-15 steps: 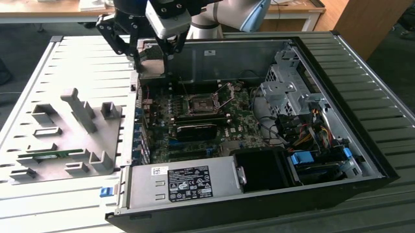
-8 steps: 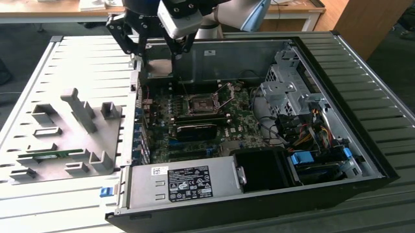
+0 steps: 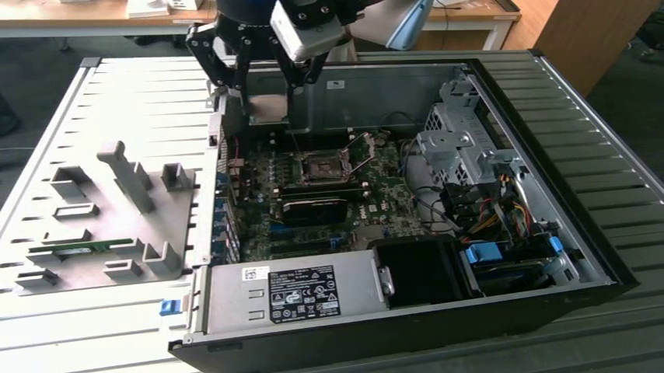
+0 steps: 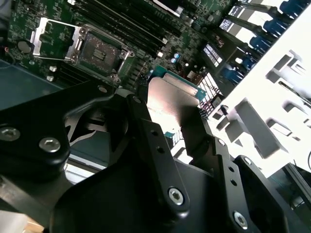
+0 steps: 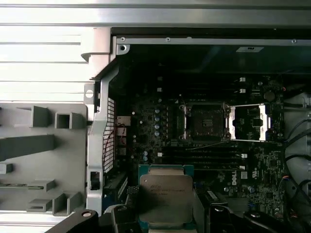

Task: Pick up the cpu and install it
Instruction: 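Pick up the cpu and move it towards the insertion slot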

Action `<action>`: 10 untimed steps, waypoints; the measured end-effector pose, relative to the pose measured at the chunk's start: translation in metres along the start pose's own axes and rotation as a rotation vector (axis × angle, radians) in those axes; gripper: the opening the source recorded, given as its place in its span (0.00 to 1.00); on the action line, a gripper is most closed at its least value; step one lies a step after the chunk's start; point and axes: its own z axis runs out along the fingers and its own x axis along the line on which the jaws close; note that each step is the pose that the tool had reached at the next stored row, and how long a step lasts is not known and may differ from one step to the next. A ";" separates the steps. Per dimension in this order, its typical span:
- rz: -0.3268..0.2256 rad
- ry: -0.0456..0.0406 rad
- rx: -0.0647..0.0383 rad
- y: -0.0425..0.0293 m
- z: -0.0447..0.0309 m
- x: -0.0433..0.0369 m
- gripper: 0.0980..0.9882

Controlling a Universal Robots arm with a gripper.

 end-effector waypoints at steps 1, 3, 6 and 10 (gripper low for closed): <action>0.000 0.0000 0.000 0.0000 0.0000 -0.0017 0.48; 0.000 0.0000 0.000 0.0000 0.0001 -0.0044 0.48; 0.000 0.0000 0.000 0.0000 0.0001 -0.0077 0.48; 0.000 -0.0001 0.000 0.0002 0.0003 -0.0162 0.48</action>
